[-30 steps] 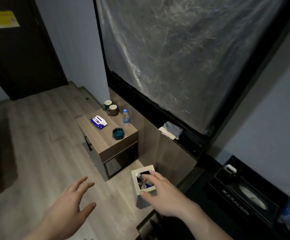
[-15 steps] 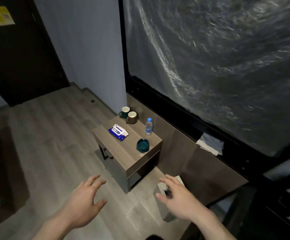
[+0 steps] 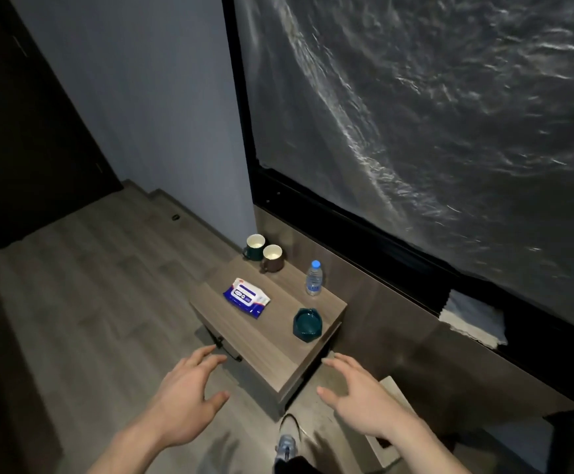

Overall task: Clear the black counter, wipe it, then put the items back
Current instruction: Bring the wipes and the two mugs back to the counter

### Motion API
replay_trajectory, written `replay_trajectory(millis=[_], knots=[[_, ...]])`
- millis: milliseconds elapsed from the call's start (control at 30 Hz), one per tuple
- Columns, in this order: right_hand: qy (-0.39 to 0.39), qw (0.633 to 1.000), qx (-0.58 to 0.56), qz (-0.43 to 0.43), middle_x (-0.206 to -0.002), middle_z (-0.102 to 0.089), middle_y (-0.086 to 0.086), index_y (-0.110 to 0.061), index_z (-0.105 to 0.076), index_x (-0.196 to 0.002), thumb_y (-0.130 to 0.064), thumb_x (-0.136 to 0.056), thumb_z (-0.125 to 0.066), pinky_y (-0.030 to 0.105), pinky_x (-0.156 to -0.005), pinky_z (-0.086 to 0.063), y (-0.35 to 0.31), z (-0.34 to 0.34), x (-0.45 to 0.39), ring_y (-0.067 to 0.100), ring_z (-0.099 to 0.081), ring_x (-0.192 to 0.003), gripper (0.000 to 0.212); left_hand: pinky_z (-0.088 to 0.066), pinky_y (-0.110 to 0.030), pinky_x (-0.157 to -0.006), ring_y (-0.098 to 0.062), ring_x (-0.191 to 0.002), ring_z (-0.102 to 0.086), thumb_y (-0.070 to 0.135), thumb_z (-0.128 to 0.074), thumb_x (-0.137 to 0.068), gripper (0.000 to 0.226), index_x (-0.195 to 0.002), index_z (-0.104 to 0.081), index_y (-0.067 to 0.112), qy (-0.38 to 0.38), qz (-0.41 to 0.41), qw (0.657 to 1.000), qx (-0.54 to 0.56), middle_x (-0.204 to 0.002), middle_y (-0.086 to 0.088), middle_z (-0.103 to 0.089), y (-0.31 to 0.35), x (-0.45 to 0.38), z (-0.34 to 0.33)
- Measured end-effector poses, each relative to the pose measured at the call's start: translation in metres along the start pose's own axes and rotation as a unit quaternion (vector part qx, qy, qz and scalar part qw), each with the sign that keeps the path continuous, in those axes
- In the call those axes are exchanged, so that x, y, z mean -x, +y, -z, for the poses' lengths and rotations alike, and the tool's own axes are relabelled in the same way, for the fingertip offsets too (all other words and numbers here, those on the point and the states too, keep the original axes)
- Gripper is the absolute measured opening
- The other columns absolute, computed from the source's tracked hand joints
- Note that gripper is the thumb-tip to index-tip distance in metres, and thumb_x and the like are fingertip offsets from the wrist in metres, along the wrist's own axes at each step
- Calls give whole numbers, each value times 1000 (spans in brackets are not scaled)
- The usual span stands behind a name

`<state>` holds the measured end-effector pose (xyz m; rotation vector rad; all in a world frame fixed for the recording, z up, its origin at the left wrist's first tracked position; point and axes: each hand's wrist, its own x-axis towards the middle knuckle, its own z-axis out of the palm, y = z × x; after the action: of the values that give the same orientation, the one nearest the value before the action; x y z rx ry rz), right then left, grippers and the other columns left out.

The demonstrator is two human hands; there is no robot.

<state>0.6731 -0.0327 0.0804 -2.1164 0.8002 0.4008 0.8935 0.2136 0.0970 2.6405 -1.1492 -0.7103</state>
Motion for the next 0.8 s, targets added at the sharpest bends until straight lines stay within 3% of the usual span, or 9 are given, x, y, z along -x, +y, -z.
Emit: replay_trajectory(millis=[200,433,500,600,733,800], knots=[[-35,999,-9,8,-170,-19,-9,-30,-34,-160,-52,-101,-56,28,-124,-16,-49,16,-100,14,-23,-155,66,-27,-23,-119,-13,-146,-36,54,-62,-92,65,-151,-41,36,-8,40,999,-1,-162,11,-30,-39,-73,47],[-21,999,-45,-22,-162,-34,-6,-30,-45,-153,-50,-98,-62,28,-121,-28,-70,35,-179,14,-40,-145,62,-26,-17,-115,-12,-142,-44,44,-68,-90,58,-143,-52,29,-54,45,998,5,-151,8,-43,-55,-153,68],[-18,997,-64,-43,-157,-38,-8,-31,-46,-152,-47,-98,-62,27,-116,-32,-70,37,-193,9,-47,-133,58,-30,-18,-112,-13,-137,-49,42,-69,-88,54,-139,-56,29,-65,47,997,8,-145,8,-49,-59,-184,73],[-6,994,-88,-64,-148,-47,-7,-28,-49,-148,-41,-99,-64,15,-104,-36,-73,32,-217,-1,-48,-112,53,-34,-18,-107,-15,-129,-55,33,-71,-87,46,-132,-62,28,-66,50,996,16,-135,7,-55,-65,-234,82],[21,987,-113,-108,-147,-52,-9,-30,-52,-145,-41,-98,-62,25,-114,-38,-89,28,-258,9,-51,-132,49,-35,-11,-87,-13,-111,-60,22,-72,-88,30,-118,-68,26,-81,21,996,29,-116,8,-57,-71,-304,97],[38,984,-126,-117,-144,-55,-7,-26,-57,-141,-38,-99,-59,23,-108,-38,-101,29,-283,12,-52,-132,44,-36,-5,-80,-9,-97,-61,23,-73,-86,22,-108,-70,25,-85,13,995,56,-107,11,-58,-81,-342,97]])
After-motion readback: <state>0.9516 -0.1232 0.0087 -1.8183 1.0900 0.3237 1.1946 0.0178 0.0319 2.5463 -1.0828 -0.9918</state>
